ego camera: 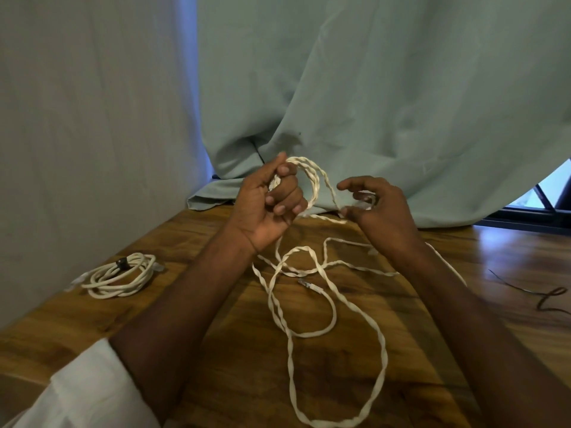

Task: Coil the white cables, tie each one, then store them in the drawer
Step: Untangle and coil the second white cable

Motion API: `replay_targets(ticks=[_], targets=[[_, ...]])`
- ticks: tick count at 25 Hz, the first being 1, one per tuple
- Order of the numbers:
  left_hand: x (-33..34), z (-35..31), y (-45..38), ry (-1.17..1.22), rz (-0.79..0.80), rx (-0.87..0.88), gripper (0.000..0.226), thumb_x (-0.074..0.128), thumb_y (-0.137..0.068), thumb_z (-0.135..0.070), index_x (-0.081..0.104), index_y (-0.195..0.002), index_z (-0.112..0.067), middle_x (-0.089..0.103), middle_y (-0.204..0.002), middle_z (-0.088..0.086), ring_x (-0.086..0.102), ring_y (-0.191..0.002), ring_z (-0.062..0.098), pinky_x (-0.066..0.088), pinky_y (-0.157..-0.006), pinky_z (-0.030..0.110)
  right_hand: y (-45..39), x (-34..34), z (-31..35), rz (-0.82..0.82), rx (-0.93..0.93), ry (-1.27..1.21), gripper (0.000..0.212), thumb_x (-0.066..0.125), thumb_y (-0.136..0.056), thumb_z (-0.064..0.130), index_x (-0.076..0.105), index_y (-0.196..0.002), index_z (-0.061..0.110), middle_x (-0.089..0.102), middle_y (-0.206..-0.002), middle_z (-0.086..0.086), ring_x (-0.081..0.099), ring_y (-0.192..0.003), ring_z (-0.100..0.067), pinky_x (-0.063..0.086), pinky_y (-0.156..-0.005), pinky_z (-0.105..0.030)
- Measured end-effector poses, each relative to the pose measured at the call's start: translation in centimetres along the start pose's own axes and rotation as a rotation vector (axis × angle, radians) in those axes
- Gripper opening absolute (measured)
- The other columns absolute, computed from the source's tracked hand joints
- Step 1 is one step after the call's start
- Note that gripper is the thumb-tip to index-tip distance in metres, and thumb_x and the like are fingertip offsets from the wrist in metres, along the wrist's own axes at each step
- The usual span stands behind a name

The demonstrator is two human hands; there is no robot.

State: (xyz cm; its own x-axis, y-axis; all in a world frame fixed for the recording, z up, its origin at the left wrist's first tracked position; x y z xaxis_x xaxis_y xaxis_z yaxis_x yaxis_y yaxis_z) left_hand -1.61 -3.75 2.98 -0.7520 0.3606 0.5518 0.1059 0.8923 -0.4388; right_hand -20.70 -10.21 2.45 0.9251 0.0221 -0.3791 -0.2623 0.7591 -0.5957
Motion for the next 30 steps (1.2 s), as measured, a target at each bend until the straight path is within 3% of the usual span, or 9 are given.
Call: replay_targets(ticks=[3, 7, 10, 14, 19, 22, 25, 28, 30], targets=[[-0.9, -1.1, -0.2, 0.057, -0.008, 0.063, 0.038, 0.036, -0.111, -0.033, 0.049, -0.078, -0.019, 0.033, -0.040, -0.007, 0.033, -0.035, 0.009, 0.039, -0.050, 0.026, -0.2, -0.7, -0.8, -0.157, 0.181, -0.332, 0.047, 0.066, -0.085, -0.020, 0.077, -0.109, 0.019, 0.070, -0.125, -0.001, 0.073, -0.109, -0.018, 0.061, -0.077, -0.022], [-1.7, -1.5, -0.1, 0.109, -0.059, 0.116, 0.042, 0.036, -0.112, -0.032, 0.052, -0.076, -0.018, 0.032, -0.041, -0.006, 0.033, -0.036, 0.009, 0.039, -0.052, 0.025, -0.9, -2.3, -1.8, -0.307, 0.370, -0.812, 0.042, 0.045, -0.093, -0.020, 0.074, -0.103, 0.010, 0.074, -0.116, -0.015, 0.075, -0.071, -0.012, 0.049, -0.050, -0.019], [-1.9, -1.3, -0.1, 0.147, -0.134, 0.148, 0.037, 0.041, -0.110, -0.033, 0.051, -0.077, -0.019, 0.035, -0.042, -0.006, 0.038, -0.040, 0.010, 0.045, -0.055, 0.026, -0.6, -2.2, -2.1, -0.271, 0.182, -0.225, 0.034, 0.055, -0.099, -0.001, 0.078, -0.107, 0.022, 0.078, -0.110, 0.000, 0.064, -0.061, -0.007, 0.049, -0.050, -0.022], [-2.9, -1.4, -0.4, 0.257, -0.280, 0.248, 0.038, 0.044, -0.111, -0.033, 0.058, -0.080, -0.015, 0.060, -0.052, 0.000, 0.065, -0.056, 0.016, 0.059, -0.067, 0.030, 0.4, 1.9, -1.7, 0.219, 0.069, 0.228, 0.029, 0.070, -0.098, 0.017, 0.073, -0.125, 0.028, 0.076, -0.109, -0.002, 0.064, -0.048, -0.007, 0.052, -0.052, -0.022], [-3.0, -1.4, -0.8, 0.202, -0.336, 0.336, 0.046, 0.030, -0.115, -0.034, 0.061, -0.092, -0.009, 0.080, -0.088, 0.012, 0.080, -0.086, 0.025, 0.062, -0.085, 0.036, 1.5, 3.8, 0.8, 0.529, -0.187, 0.697, 0.044, 0.068, -0.099, 0.023, 0.062, -0.140, 0.038, 0.073, -0.125, 0.004, 0.068, -0.099, -0.010, 0.049, -0.080, -0.024], [-3.5, -1.4, -1.0, 0.140, -0.338, 0.355, 0.044, 0.023, -0.116, -0.033, 0.058, -0.107, -0.006, 0.079, -0.108, 0.015, 0.077, -0.102, 0.026, 0.060, -0.093, 0.034, 2.0, 4.4, 1.8, 0.671, -0.290, 0.643, 0.043, 0.063, -0.098, 0.019, 0.065, -0.137, 0.037, 0.075, -0.121, 0.007, 0.069, -0.099, -0.011, 0.059, -0.088, -0.037], [-3.4, -1.4, -1.1, -0.193, -0.388, 0.391, 0.042, 0.024, -0.116, -0.031, 0.054, -0.112, -0.002, 0.077, -0.115, 0.017, 0.076, -0.107, 0.026, 0.061, -0.088, 0.031, 2.2, 4.3, 2.2, 0.737, -0.307, 0.507, 0.034, 0.063, -0.097, 0.016, 0.071, -0.126, 0.031, 0.076, -0.110, 0.007, 0.070, -0.095, -0.013, 0.059, -0.086, -0.043], [-2.4, -0.7, -1.0, -0.947, -0.359, 0.418, 0.038, 0.032, -0.115, -0.032, 0.050, -0.101, -0.002, 0.080, -0.090, 0.011, 0.077, -0.087, 0.024, 0.058, -0.078, 0.033, 2.4, 2.8, 3.4, 0.686, -0.197, 0.192, 0.028, 0.060, -0.101, 0.006, 0.077, -0.108, 0.027, 0.075, -0.084, 0.008, 0.068, -0.078, -0.008, 0.056, -0.075, -0.030], [-2.3, 0.2, -0.8, -1.259, -0.298, 0.434, 0.038, 0.037, -0.115, -0.033, 0.054, -0.094, -0.006, 0.072, -0.076, 0.006, 0.070, -0.073, 0.019, 0.055, -0.071, 0.035, 2.5, 1.6, 4.3, 0.614, -0.108, -0.041, 0.025, 0.056, -0.105, 0.008, 0.077, -0.105, 0.021, 0.067, -0.070, -0.002, 0.061, -0.066, -0.017, 0.052, -0.066, -0.031]])
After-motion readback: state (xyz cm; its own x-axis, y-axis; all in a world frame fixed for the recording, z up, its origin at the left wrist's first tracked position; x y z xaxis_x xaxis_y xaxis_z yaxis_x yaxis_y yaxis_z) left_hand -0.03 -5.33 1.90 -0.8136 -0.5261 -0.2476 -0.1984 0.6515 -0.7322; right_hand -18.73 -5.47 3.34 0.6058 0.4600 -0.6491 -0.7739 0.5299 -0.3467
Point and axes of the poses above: each hand's wrist, its own y-axis away from the middle knuckle, its own x-axis out of the palm, z = x × y, the point moved 3 cm from there along -y, towards the middle knuckle
